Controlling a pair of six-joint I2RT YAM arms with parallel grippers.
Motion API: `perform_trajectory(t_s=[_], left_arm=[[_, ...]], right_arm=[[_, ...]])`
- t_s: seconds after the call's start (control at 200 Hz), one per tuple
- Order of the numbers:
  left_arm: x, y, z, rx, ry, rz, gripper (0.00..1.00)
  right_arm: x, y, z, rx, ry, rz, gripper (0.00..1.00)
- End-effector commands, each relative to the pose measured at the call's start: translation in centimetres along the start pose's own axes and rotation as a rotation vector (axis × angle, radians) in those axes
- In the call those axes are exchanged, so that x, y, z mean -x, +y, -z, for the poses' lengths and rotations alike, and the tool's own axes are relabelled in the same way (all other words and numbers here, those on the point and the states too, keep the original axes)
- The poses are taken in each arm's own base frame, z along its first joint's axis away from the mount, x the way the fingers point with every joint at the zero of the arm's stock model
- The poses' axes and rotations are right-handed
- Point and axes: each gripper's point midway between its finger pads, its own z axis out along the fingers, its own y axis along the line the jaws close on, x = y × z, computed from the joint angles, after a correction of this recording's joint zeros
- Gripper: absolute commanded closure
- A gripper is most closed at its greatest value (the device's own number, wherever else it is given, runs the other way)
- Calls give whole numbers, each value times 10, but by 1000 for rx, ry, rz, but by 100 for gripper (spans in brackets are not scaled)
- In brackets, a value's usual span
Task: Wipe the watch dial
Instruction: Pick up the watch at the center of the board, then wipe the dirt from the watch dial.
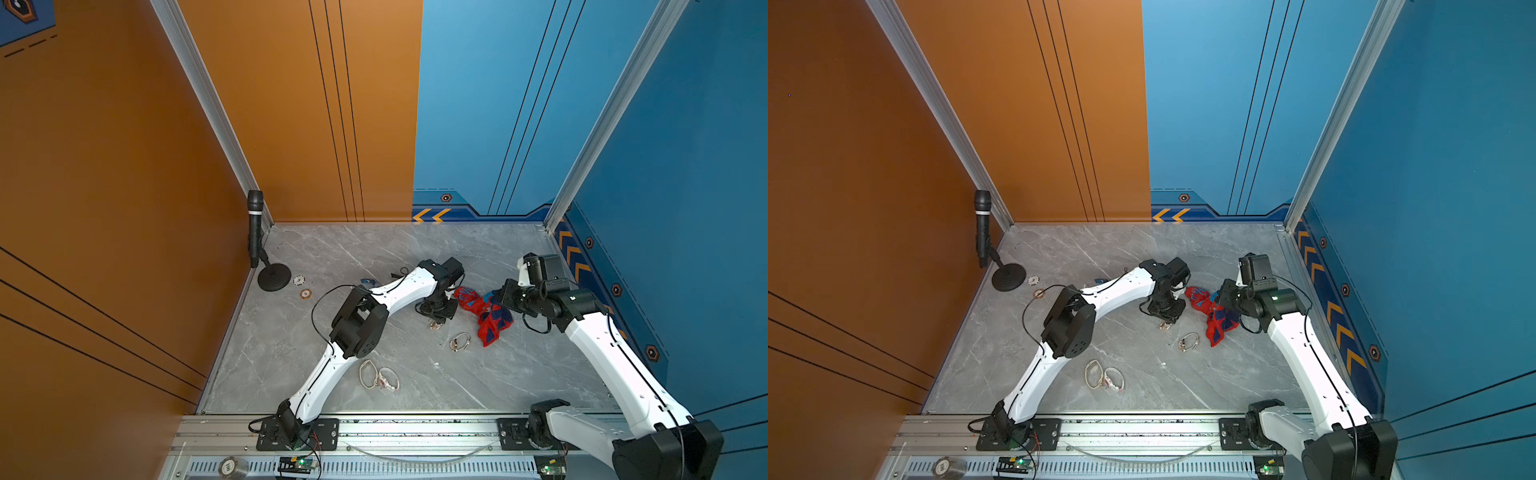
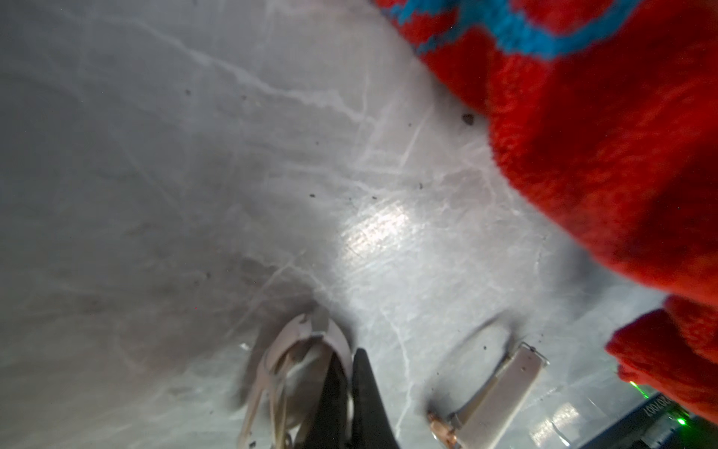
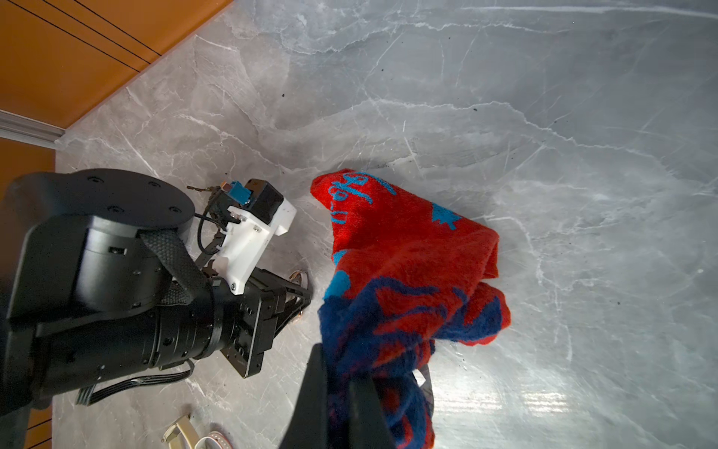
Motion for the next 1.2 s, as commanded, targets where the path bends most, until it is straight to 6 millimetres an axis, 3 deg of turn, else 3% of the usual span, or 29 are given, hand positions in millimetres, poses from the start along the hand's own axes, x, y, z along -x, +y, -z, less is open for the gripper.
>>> perform_trajectory(t_s=[0.0, 0.145, 0.25, 0.3, 0.411, 0.511, 0.691, 1.001, 1.031, 1.197], left_arm=[[21, -18, 77, -139, -135, 39, 100], [40, -29, 152, -333, -323, 105, 100], [45, -13, 197, -453, -446, 236, 100], [47, 3, 205, -517, -490, 336, 100], [55, 17, 235, -734, -646, 486, 100], [56, 21, 236, -884, -686, 608, 100], [60, 11, 241, -1049, -725, 683, 100], [53, 0, 250, -1157, -729, 657, 100], [48, 3, 239, -1154, -717, 671, 100], [38, -8, 239, -1203, -697, 632, 100]], right_arm=[[13, 27, 8, 119, -63, 21, 100], [33, 74, 26, 272, -155, 69, 100], [44, 107, 34, 339, -188, 122, 100], [48, 119, 35, 363, -192, 142, 100], [47, 144, 32, 446, -178, 157, 100], [38, 164, 30, 536, -148, 164, 100], [19, 188, 28, 647, -98, 190, 100], [3, 176, 2, 579, -40, 174, 100], [3, 173, 0, 562, -41, 173, 100], [2, 169, -6, 543, -38, 171, 100]])
